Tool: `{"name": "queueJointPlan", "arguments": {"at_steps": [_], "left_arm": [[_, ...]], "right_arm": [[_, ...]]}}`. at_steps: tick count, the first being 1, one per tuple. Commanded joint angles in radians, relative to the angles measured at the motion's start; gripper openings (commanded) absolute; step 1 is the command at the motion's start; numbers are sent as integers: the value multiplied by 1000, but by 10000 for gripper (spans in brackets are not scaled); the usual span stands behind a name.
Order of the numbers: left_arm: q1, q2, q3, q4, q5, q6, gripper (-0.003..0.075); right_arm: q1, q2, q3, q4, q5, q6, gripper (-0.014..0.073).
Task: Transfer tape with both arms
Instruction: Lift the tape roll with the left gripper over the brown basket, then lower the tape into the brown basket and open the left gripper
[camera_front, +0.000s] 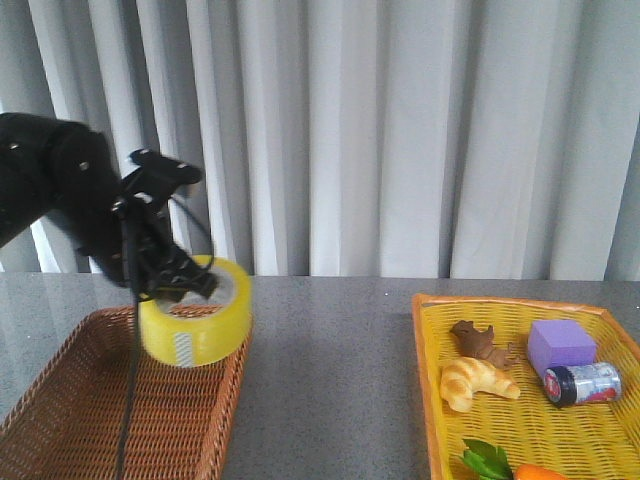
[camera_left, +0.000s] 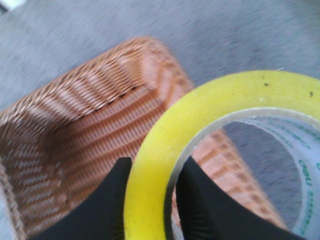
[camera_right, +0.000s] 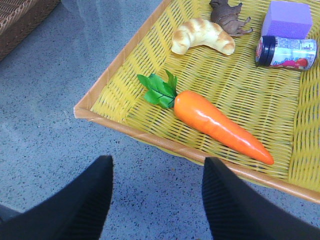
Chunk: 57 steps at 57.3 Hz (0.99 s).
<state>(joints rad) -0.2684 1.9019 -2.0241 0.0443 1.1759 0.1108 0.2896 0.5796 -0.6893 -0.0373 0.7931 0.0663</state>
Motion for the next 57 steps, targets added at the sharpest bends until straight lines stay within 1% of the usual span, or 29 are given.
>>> {"name": "queueJointPlan", "arguments": {"at_steps": [1, 10, 18, 27, 39, 44, 51, 57], "left_arm": [[45, -61, 32, -6, -109, -20, 115], [103, -61, 154, -9, -235, -26, 115], [143, -48, 252, 2, -281, -26, 115], [177, -4, 292, 2, -268, -28, 115], [176, 62, 292, 3, -247, -28, 133], [176, 64, 290, 3, -242, -22, 186], [176, 60, 288, 3, -242, -19, 334], [176, 45, 288, -9, -234, -19, 428]], "right_arm": [[-6, 2, -26, -3, -58, -1, 411], [-6, 2, -26, -3, -58, -1, 411], [-6, 2, -26, -3, -57, -1, 411], [-6, 2, -26, -3, -57, -1, 411], [-6, 2, -26, -3, -56, -1, 411], [-6, 2, -26, -3, -56, -1, 411], [-6, 2, -26, -3, -56, -1, 411], [-6, 2, -26, -3, -55, -1, 411]]}}
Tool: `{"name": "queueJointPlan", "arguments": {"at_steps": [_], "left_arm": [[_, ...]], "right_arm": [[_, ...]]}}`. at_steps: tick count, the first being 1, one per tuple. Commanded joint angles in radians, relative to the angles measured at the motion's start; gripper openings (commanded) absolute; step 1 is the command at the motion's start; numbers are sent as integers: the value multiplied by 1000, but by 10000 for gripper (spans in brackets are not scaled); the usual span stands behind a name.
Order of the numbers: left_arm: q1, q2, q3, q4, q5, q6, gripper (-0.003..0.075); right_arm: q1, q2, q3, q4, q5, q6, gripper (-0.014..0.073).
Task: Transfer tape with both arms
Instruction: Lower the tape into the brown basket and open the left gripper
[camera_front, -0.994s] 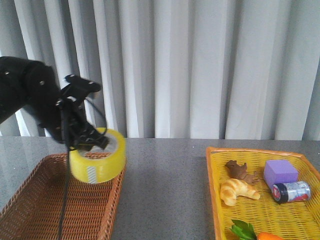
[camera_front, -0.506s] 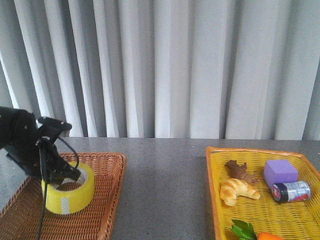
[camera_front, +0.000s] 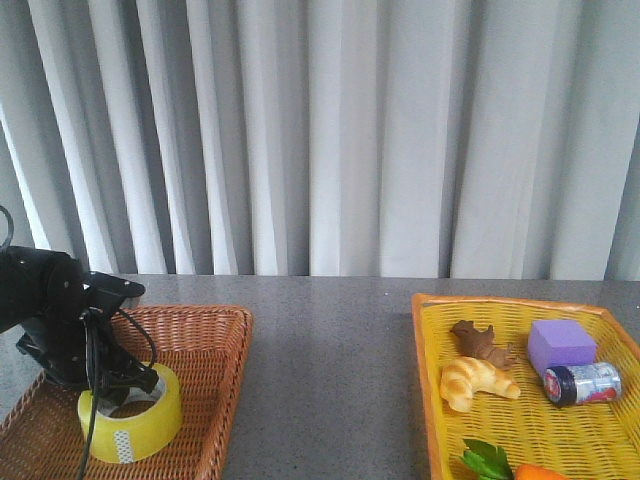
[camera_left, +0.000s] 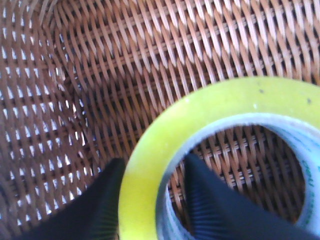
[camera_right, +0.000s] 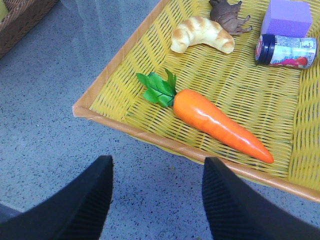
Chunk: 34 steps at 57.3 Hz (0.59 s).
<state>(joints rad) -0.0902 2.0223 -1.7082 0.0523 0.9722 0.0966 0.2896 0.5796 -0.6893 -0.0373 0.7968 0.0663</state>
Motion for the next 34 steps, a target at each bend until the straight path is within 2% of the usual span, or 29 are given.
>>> {"name": "queueJointPlan", "arguments": {"at_steps": [1, 7, 34], "left_arm": [[-3, -81, -27, -20, -30, -5, 442], [-3, -119, -27, -32, -30, -5, 477], [-3, -462, -2, -43, 99, 0, 468]], "right_arm": [[-6, 2, -26, -3, -59, -1, 411], [-6, 2, -26, -3, -59, -1, 411], [-6, 2, -26, -3, -59, -1, 411]]}}
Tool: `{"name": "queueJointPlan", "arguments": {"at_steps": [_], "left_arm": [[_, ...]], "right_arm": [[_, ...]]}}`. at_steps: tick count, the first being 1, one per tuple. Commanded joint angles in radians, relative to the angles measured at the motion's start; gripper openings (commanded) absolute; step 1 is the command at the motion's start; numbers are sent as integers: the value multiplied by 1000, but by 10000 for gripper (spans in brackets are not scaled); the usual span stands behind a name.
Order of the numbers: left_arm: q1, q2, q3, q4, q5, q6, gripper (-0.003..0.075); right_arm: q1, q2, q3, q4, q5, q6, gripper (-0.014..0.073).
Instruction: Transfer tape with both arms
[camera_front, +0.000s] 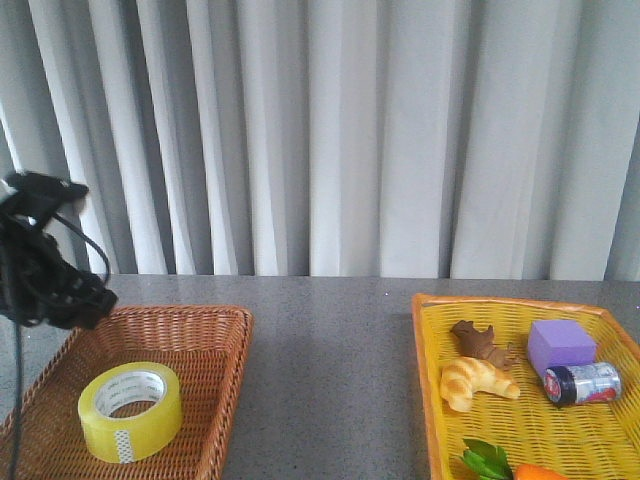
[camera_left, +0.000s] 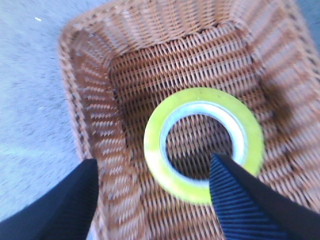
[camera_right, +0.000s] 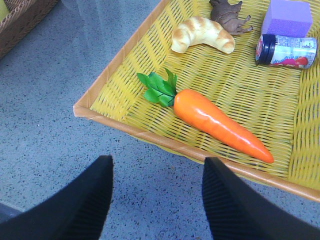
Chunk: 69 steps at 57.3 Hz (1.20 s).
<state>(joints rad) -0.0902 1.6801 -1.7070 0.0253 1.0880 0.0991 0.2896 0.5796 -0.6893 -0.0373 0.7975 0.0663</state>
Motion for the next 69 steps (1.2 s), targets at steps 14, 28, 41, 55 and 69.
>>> {"name": "queueJointPlan", "arguments": {"at_steps": [14, 28, 41, 55, 69], "left_arm": [[-3, -418, 297, -32, -157, -2, 468], [-3, -749, 686, -92, -319, -7, 468], [-3, -1028, 1004, -110, -459, 2, 468], [-3, -1177, 1172, -109, -531, 77, 455], [-3, -1182, 1184, -109, -544, 77, 256]], "right_arm": [[-6, 2, -26, -3, -59, -1, 411], [-6, 2, -26, -3, -59, -1, 411], [-6, 2, -26, -3, -59, -1, 411], [-6, 2, -26, -3, -57, -1, 410], [-6, 3, -26, -3, -41, -1, 257]]}}
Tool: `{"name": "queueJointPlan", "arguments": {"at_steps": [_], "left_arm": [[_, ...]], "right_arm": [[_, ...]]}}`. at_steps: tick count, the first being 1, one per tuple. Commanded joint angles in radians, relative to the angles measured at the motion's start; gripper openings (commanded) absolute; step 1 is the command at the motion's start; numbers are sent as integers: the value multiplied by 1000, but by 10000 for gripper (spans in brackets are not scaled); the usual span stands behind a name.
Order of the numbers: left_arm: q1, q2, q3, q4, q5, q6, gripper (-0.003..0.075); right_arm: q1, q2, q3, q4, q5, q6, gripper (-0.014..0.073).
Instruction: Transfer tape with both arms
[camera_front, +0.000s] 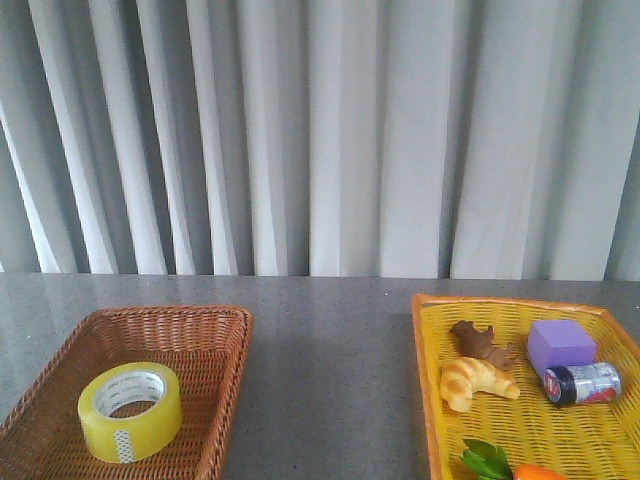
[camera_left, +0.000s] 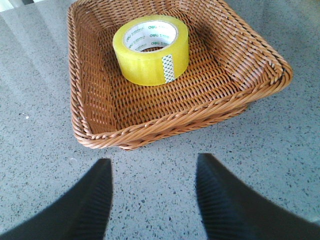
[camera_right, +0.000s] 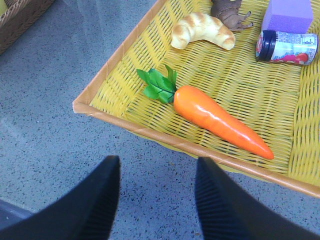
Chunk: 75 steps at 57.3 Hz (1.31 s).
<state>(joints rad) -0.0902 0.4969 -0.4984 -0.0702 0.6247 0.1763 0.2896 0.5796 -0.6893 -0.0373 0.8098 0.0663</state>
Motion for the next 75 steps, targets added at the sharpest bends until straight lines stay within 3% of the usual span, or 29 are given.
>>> {"name": "queueJointPlan", "arguments": {"at_steps": [1, 15, 57, 75], "left_arm": [[-3, 1, -25, -14, -82, -1, 232], [-3, 1, -25, -17, -82, -9, -9], [-3, -25, 9, -15, -93, -9, -7], [0, -369, 376, -14, -525, -88, -6]], "right_arm": [[-6, 3, -26, -3, -51, -1, 234], [-6, 3, -26, -3, -46, -1, -15], [-6, 3, -26, -5, -33, -1, -8], [-6, 3, -26, -5, -33, -1, -8]]}}
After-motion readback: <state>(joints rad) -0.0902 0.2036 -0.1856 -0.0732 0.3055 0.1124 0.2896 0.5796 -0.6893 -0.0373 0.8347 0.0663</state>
